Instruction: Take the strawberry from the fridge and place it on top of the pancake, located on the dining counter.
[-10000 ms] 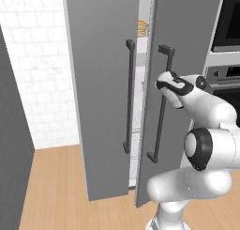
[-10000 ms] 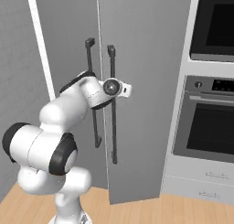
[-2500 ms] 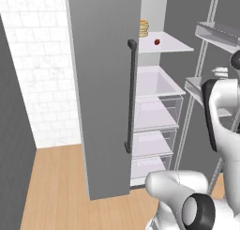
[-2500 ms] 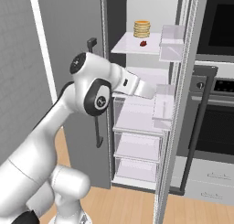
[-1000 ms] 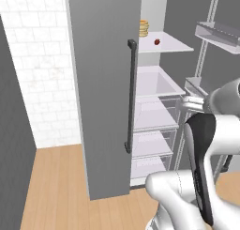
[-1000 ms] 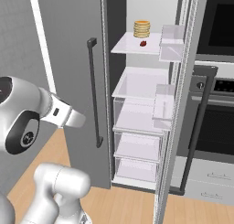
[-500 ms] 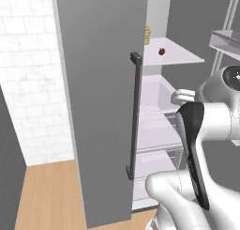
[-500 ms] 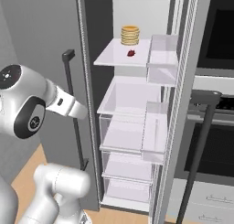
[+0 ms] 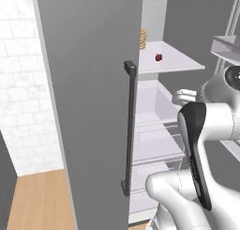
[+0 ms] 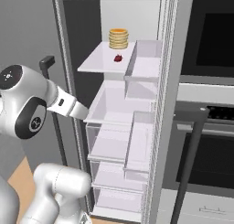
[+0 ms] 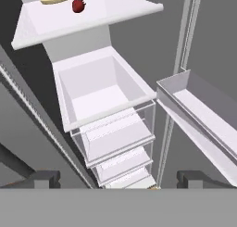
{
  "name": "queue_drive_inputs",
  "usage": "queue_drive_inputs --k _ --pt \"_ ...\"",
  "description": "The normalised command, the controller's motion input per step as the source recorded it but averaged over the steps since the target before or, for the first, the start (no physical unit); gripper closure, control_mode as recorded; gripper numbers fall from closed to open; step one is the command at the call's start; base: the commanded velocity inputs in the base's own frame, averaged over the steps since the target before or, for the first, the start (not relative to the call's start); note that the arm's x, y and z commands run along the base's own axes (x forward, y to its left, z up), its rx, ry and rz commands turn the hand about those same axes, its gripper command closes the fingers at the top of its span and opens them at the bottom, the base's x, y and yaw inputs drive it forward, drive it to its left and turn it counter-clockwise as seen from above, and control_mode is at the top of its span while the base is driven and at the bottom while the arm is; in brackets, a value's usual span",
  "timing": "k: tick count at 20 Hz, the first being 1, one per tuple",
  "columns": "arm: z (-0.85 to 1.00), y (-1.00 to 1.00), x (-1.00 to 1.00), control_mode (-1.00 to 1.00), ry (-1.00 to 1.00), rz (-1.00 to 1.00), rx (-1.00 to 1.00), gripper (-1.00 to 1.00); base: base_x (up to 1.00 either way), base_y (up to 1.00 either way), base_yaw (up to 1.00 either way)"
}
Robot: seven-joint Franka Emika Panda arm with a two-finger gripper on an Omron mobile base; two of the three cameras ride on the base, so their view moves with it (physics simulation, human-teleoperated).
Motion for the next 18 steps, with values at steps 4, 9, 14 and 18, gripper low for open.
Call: queue_drive_inputs --k 4,9,14,18 --pt "0.0 0.0 0.0 1.0 0.0 0.0 0.0 -1.0 0.49 -0.22 0.0" --pt "0.0 0.0 0.0 1.0 0.0 0.0 0.0 -1.0 0.6 -0.3 0.0" --pt "0.0 0.0 0.0 1.0 0.0 0.0 0.0 -1.0 0.61 -0.28 0.0" --pt "0.07 -0.02 0.12 -1.0 0.0 0.0 0.0 -1.0 0.31 -0.03 0.0"
